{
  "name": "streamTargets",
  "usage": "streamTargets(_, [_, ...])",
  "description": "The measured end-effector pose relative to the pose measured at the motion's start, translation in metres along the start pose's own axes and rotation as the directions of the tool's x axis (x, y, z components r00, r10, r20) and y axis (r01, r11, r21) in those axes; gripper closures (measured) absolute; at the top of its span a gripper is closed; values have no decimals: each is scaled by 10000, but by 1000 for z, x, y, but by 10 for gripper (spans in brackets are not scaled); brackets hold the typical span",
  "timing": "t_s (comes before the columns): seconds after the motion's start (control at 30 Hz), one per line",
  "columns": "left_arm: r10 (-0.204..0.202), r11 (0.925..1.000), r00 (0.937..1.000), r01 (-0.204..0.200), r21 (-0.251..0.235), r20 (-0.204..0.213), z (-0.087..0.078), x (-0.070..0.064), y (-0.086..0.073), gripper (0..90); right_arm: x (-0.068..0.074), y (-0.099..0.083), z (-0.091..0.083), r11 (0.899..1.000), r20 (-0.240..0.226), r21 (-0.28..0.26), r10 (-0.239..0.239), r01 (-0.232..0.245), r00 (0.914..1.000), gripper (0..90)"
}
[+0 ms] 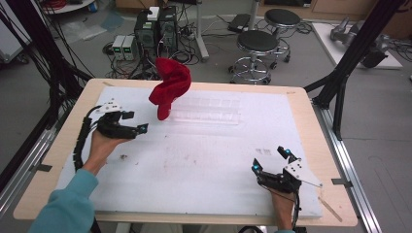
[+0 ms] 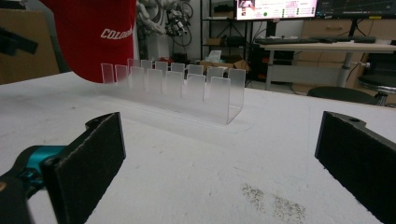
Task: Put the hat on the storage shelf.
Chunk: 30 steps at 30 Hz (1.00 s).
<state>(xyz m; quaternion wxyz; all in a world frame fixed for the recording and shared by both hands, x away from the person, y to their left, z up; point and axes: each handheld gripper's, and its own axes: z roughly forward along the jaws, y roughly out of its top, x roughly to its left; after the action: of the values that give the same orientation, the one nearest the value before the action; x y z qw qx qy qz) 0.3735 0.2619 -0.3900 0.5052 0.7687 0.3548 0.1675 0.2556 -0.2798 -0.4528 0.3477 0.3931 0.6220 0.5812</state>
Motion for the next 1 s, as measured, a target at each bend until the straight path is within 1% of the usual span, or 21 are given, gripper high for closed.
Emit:
streamTargets(0.03, [240,9992,9995,-246,-318,-191,-9,-3,-8,157,0,0,0,10000,1,-22,-97,97,10000,5])
streamTargets(0.1, [361,9958,9993,-368,-843,-95,-26,-5,-23,162,1,0,0,9999,12,-19,-129,129,9999,5])
streamTargets(0.13, [412,9948,9991,-423,-925,-138,-33,-6,-31,162,1,0,0,9998,33,-55,-184,184,9998,5])
streamTargets(0.17, [412,9948,9991,-423,-925,-138,-33,-6,-31,162,1,0,0,9998,33,-55,-184,184,9998,5])
streamTargets(0.2, [492,9906,9986,-513,-1272,-202,-41,-8,-41,162,1,0,0,9997,50,-97,-232,232,9997,5])
streamTargets(0.27, [662,9839,9972,-709,-1644,-336,-52,-10,-54,162,2,-1,-1,9997,59,-80,-223,223,9997,5])
streamTargets(0.3, [668,9799,9971,-723,-1858,-358,-57,-12,-61,162,2,-1,-1,9997,78,-95,-246,246,9997,5])
streamTargets(0.37, [874,9719,9948,-965,-2146,-515,-66,-15,-71,162,2,-1,-1,9997,146,-135,-213,215,9997,5])
streamTargets(0.4, [949,9655,9936,-1068,-2373,-610,-69,-17,-75,162,1,-1,-1,9997,128,-122,-196,197,9997,5])
streamTargets(0.43, [1049,9567,9915,-1217,-2643,-767,-74,-21,-84,162,1,-1,-1,9997,131,-124,-188,189,9997,5])
streamTargets(0.47, [1049,9567,9915,-1217,-2643,-767,-74,-21,-84,162,1,-1,-1,9997,135,-123,-193,195,9997,5])
streamTargets(0.5, [1053,9551,9912,-1232,-2696,-797,-75,-23,-92,162,2,-1,-1,9997,152,-113,-201,202,9997,5])
streamTargets(0.53, [1053,9551,9912,-1232,-2696,-797,-75,-23,-92,163,2,-1,-1,9998,140,-79,-158,159,9998,5])
streamTargets(0.6, [932,9551,9924,-1119,-2744,-805,-74,-25,-97,162,2,-1,-1,9998,149,-87,-168,169,9997,5])
streamTargets(0.67, [880,9531,9924,-1091,-2824,-862,-72,-25,-101,162,2,-1,-1,9998,147,-81,-164,165,9998,5])
streamTargets(0.73, [815,9546,9919,-1057,-2787,-972,-71,-25,-103,162,2,-1,-1,9998,156,-93,-171,173,9997,5])
streamTargets(0.8, [858,9497,9911,-1123,-2925,-1020,-72,-26,-104,162,2,-1,-1,9997,154,-113,-198,200,9997,5])
streamTargets(0.87, [799,9459,9913,-1084,-3057,-1043,-73,-26,-105,163,2,-1,-1,9998,140,-105,-192,194,9997,5])
streamTargets(0.93, [682,9452,9921,-979,-3115,-1048,-73,-25,-106,163,2,-1,-1,9997,160,-108,-201,203,9997,5])
streamTargets(1.0, [649,9442,9921,-960,-3150,-1077,-73,-25,-106,163,2,-1,-1,9997,157,-119,-197,198,9997,5])
